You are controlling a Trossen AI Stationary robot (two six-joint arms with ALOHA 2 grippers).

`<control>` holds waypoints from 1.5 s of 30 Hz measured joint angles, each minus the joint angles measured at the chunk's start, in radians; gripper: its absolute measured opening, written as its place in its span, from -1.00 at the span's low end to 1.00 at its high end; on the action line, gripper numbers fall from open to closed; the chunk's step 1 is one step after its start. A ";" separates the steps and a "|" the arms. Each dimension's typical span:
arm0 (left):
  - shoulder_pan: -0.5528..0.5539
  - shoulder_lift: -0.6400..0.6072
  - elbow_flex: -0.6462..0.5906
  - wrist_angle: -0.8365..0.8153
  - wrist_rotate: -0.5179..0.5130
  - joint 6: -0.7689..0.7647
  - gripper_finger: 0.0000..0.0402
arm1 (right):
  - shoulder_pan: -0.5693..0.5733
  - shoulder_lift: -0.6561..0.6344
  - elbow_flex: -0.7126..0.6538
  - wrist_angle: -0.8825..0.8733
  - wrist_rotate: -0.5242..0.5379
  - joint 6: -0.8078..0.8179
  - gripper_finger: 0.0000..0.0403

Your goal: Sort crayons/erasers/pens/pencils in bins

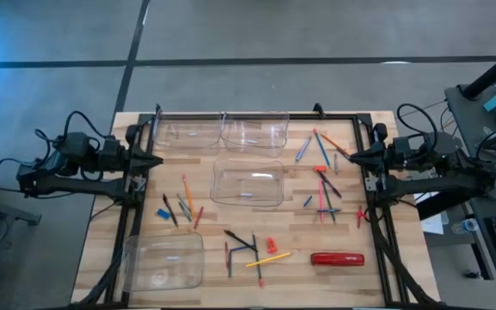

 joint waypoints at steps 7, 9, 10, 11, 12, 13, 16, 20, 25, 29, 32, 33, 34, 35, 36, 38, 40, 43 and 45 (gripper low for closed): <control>0.000 0.000 0.000 0.000 0.000 0.000 -1.00 | 0.000 0.000 0.000 0.000 0.000 0.000 -0.91; 0.000 0.000 0.000 0.000 0.000 0.000 -1.00 | 0.000 0.000 0.000 0.000 0.000 0.000 -0.91; 0.000 0.000 0.000 0.000 0.000 0.000 -1.00 | 0.000 0.000 0.000 0.000 0.000 0.000 -0.91; 0.000 0.000 0.000 0.000 0.000 0.000 -1.00 | 0.000 0.000 0.000 0.000 0.000 0.000 -0.91; 0.000 0.000 0.000 0.000 0.000 0.000 -1.00 | 0.000 0.000 0.000 0.000 0.000 0.000 -0.91; 0.000 0.000 0.000 0.000 0.000 0.000 -1.00 | 0.000 0.000 0.000 0.000 0.000 0.000 -0.91; 0.000 0.000 0.000 0.000 0.000 0.000 -1.00 | 0.000 0.000 0.000 0.000 0.000 0.000 -0.91; 0.000 0.000 0.000 0.000 0.000 0.000 -1.00 | 0.000 0.000 0.000 0.000 0.000 0.000 -0.91; 0.000 0.000 0.000 0.000 0.000 0.000 -1.00 | 0.000 0.000 0.000 0.000 0.000 0.000 -0.91; 0.000 0.000 0.000 0.000 0.000 0.000 -1.00 | 0.000 0.000 0.000 0.000 0.000 0.000 -0.91; 0.000 0.000 0.000 0.000 0.000 0.000 -1.00 | 0.000 0.000 0.000 0.000 0.000 0.000 -0.91; 0.000 0.000 0.000 0.000 0.000 0.000 -1.00 | 0.000 0.000 0.000 0.000 0.000 0.000 -0.91; 0.000 0.000 0.000 0.001 0.000 0.000 -1.00 | 0.000 0.000 0.000 0.000 0.000 0.000 -0.91; 0.000 0.000 0.000 0.008 0.000 0.000 -1.00 | 0.000 0.000 0.000 0.000 0.000 0.000 -0.91; 0.000 0.000 0.000 0.019 0.000 0.000 -1.00 | 0.000 0.000 0.000 0.000 0.000 0.000 -0.91; 0.000 0.002 0.000 0.045 0.000 0.000 -1.00 | 0.000 0.000 0.000 0.000 0.000 0.000 -0.91; 0.000 0.006 0.000 0.081 0.000 -0.001 -1.00 | 0.000 0.000 0.000 0.000 0.000 0.000 -0.91; 0.000 0.008 -0.001 0.145 0.000 -0.002 -1.00 | 0.000 0.000 0.000 0.000 0.000 0.000 -0.91; 0.000 0.009 -0.001 0.191 0.000 -0.002 -1.00 | 0.000 0.000 0.000 0.000 0.000 0.000 -0.91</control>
